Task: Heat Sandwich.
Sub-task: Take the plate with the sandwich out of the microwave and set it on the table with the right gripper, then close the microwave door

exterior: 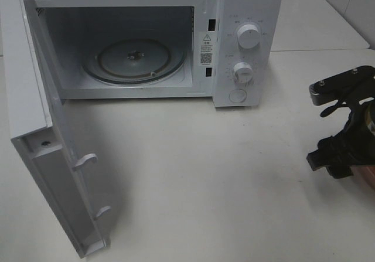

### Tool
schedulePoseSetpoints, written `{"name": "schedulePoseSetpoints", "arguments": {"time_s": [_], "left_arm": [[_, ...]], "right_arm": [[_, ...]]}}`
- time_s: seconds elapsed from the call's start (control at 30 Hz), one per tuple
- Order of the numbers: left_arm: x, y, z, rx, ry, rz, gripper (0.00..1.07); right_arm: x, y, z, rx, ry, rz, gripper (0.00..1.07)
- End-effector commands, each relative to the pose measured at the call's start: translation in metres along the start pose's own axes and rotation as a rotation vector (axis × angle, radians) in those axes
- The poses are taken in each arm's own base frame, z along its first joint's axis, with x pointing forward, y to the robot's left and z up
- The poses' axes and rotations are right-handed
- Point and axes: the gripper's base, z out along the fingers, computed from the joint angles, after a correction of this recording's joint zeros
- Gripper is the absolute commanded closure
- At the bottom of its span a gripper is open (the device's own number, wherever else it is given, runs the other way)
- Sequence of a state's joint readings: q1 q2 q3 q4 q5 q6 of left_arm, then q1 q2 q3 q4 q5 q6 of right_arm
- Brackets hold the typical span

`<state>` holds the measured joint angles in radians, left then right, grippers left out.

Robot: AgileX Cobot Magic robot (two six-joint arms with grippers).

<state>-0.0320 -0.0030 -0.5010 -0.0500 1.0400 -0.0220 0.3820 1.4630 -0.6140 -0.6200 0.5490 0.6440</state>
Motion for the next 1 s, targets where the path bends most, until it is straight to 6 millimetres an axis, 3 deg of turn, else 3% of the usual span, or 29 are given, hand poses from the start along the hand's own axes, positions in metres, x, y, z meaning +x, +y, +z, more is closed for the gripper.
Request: {"name": "schedulePoseSetpoints", "arguments": {"time_s": [0.03,0.3,0.53,1.0], "left_arm": [[0.002,0.000,-0.002,0.003,-0.025,-0.006,0.09],[0.002,0.000,-0.002,0.003,-0.025,-0.006,0.09],[0.002,0.000,-0.002,0.003,-0.025,-0.006,0.09],[0.002,0.000,-0.002,0.003,-0.025,-0.006,0.09]], "right_arm": [[0.003,-0.001,-0.014,-0.044,-0.016,-0.024,0.28],[0.014,-0.003,-0.042,-0.146,-0.033,-0.108,0.30],[0.020,-0.003,-0.060,-0.233,-0.073,-0.060,0.34],[0.042,-0.019,-0.095,-0.234,-0.075,-0.021,0.34]]}}
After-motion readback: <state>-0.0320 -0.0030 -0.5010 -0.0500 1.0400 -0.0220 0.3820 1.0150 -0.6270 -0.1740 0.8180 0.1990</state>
